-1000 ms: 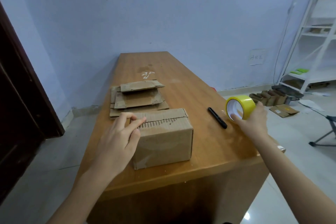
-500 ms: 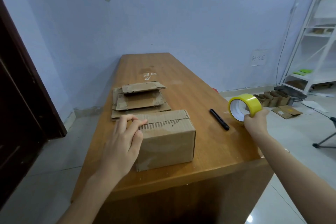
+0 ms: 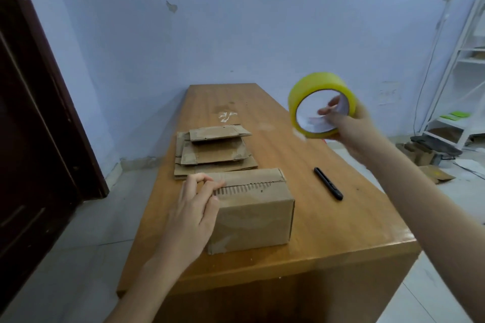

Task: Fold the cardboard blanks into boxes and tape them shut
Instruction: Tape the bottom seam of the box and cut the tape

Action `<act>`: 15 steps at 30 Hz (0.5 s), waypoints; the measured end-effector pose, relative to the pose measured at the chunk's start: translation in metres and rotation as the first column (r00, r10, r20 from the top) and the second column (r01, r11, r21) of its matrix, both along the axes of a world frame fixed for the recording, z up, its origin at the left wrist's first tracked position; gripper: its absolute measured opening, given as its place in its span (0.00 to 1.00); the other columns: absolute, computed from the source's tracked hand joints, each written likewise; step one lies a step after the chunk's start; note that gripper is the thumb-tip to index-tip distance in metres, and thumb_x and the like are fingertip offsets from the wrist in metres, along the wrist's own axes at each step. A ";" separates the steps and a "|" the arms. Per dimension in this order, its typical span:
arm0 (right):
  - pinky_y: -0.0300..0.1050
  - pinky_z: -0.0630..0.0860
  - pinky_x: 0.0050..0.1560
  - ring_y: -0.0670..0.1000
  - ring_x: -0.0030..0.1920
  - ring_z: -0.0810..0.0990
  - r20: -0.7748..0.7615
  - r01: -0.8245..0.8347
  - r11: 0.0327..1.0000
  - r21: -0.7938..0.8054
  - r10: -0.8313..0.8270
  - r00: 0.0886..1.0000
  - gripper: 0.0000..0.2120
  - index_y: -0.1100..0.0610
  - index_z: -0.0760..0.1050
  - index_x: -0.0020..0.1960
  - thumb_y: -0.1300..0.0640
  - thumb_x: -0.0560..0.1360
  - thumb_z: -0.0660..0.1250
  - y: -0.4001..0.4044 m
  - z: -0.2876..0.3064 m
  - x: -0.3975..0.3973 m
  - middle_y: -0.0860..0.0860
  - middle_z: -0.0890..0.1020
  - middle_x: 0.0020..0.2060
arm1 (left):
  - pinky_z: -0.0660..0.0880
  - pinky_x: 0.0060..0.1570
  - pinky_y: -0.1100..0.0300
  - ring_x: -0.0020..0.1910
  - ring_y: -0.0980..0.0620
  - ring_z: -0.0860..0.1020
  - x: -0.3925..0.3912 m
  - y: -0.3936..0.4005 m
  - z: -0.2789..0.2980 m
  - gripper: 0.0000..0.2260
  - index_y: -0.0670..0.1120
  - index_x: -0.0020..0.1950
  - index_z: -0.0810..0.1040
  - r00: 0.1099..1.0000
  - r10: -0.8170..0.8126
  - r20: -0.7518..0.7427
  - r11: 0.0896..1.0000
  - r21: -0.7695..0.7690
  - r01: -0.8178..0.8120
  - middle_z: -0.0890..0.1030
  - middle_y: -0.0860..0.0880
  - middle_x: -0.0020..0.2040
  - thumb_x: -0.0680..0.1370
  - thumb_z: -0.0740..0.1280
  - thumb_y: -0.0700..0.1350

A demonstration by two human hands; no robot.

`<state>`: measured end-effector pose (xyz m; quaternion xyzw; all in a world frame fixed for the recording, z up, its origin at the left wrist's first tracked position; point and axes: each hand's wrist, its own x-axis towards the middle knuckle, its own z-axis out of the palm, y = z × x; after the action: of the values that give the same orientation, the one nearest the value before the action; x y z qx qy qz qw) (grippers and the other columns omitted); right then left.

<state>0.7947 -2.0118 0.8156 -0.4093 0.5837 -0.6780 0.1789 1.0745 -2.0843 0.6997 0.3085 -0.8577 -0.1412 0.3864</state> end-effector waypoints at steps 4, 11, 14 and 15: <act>0.42 0.81 0.38 0.48 0.40 0.82 0.117 -0.280 0.960 -0.005 0.278 0.953 0.11 0.55 0.72 0.47 0.70 0.77 0.60 -0.014 -0.016 0.068 0.48 0.83 0.38 | 0.64 0.52 0.74 0.60 0.66 0.64 0.001 0.000 -0.001 0.25 0.54 0.65 0.72 0.999 -0.034 -0.037 0.999 0.037 0.035 0.62 0.60 0.56 0.77 0.45 0.60; 0.43 0.79 0.39 0.51 0.39 0.81 0.198 -0.378 0.926 0.026 0.366 0.909 0.07 0.64 0.76 0.49 0.71 0.75 0.61 -0.044 -0.046 0.128 0.51 0.83 0.36 | 0.61 0.61 0.73 0.63 0.65 0.64 -0.002 0.002 0.000 0.12 0.59 0.53 0.74 0.941 -0.123 -0.314 0.910 0.342 0.234 0.66 0.55 0.59 0.81 0.58 0.42; 0.47 0.77 0.42 0.52 0.38 0.79 0.256 -0.350 0.936 0.022 0.334 0.907 0.10 0.60 0.76 0.41 0.72 0.74 0.61 -0.047 -0.049 0.130 0.53 0.80 0.36 | 0.69 0.58 0.68 0.60 0.62 0.70 0.002 0.002 0.011 0.14 0.49 0.51 0.79 0.825 -0.067 -0.561 0.738 0.529 0.419 0.71 0.52 0.58 0.72 0.56 0.42; 0.47 0.77 0.42 0.52 0.38 0.79 0.259 -0.357 0.934 0.021 0.340 0.904 0.10 0.60 0.75 0.42 0.72 0.74 0.60 -0.047 -0.050 0.129 0.53 0.80 0.36 | 0.70 0.57 0.65 0.59 0.59 0.73 0.003 0.002 0.014 0.16 0.45 0.51 0.80 0.765 -0.003 -0.643 0.679 0.561 0.474 0.75 0.50 0.58 0.71 0.55 0.41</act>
<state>0.9241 -2.0590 0.7660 -0.4118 0.4965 -0.6611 0.3833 1.0774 -2.0820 0.7136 0.2481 -0.6070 -0.5942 0.4657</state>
